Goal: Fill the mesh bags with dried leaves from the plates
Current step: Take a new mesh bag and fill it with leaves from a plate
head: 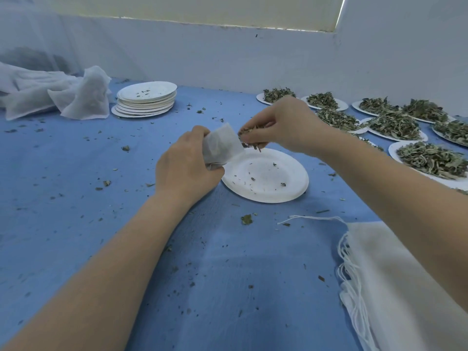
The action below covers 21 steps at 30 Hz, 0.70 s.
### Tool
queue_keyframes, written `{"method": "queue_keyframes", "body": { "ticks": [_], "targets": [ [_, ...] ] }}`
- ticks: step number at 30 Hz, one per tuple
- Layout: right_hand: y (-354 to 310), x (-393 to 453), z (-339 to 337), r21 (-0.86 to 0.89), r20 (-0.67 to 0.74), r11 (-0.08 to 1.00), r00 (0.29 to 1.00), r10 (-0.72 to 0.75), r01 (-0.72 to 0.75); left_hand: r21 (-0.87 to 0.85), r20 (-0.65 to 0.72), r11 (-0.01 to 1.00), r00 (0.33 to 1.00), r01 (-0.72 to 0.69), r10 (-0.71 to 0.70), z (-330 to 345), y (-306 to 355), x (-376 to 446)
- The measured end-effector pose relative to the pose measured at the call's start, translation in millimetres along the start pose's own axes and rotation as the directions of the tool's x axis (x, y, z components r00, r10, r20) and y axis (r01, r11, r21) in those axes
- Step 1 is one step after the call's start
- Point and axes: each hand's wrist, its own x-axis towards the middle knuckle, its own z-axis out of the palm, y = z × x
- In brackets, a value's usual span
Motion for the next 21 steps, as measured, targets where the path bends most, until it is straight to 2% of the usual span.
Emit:
{"method": "queue_keyframes", "body": {
  "ticks": [3,6,11,17,19,21],
  "targets": [
    [-16.9,2.3,-2.1,-0.174,0.061,0.976,0.991,-0.123,0.132,-0.023,-0.004,1.000,1.000,-0.018,0.018,-0.6,1.9,0.5],
    [-27.1,4.2,1.0,-0.252,0.070,0.943,0.976,-0.206,0.218,-0.107,-0.017,0.994,1.000,-0.002,0.000,-0.5,4.9,0.8],
    [-36.8,5.5,3.5,-0.166,0.074,0.963,0.976,-0.205,0.214,-0.370,-0.011,0.925,0.995,0.086,-0.097,-1.1,7.8,1.3],
    [-51.0,1.6,-26.1,-0.041,0.326,0.987,0.936,-0.134,0.155,-0.453,0.028,0.879,0.988,0.148,-0.152,-3.1,7.7,2.4],
    [-53.2,3.0,-29.8,-0.071,0.306,0.982,0.941,-0.144,0.173,-0.461,0.040,0.873,0.987,0.156,-0.156,-3.1,8.2,2.7],
    [-54.1,5.4,-28.7,-0.118,0.213,0.975,0.964,-0.158,0.186,-0.471,0.043,0.868,0.987,0.155,-0.153,-3.4,9.1,2.3]
  ]
}}
